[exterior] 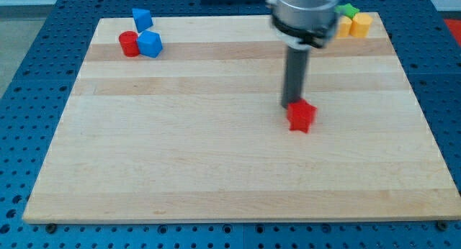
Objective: Drag the red star towards the bottom right corner
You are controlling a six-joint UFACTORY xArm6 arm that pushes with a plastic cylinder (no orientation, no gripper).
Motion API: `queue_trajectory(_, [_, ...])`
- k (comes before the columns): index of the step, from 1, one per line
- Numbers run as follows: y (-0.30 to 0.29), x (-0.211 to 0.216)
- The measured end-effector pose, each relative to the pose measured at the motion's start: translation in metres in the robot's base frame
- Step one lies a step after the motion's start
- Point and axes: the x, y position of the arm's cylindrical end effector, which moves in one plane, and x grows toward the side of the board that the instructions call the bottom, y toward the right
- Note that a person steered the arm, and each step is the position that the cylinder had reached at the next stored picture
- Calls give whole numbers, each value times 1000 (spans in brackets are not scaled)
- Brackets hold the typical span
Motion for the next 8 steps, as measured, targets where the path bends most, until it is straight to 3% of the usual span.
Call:
queue_trajectory(1, [57,33])
queue_trajectory(2, [58,46])
queue_trajectory(4, [-24,1])
queue_trajectory(5, [-63,0])
queue_trajectory(6, [-60,21])
queue_trajectory(8, [36,65])
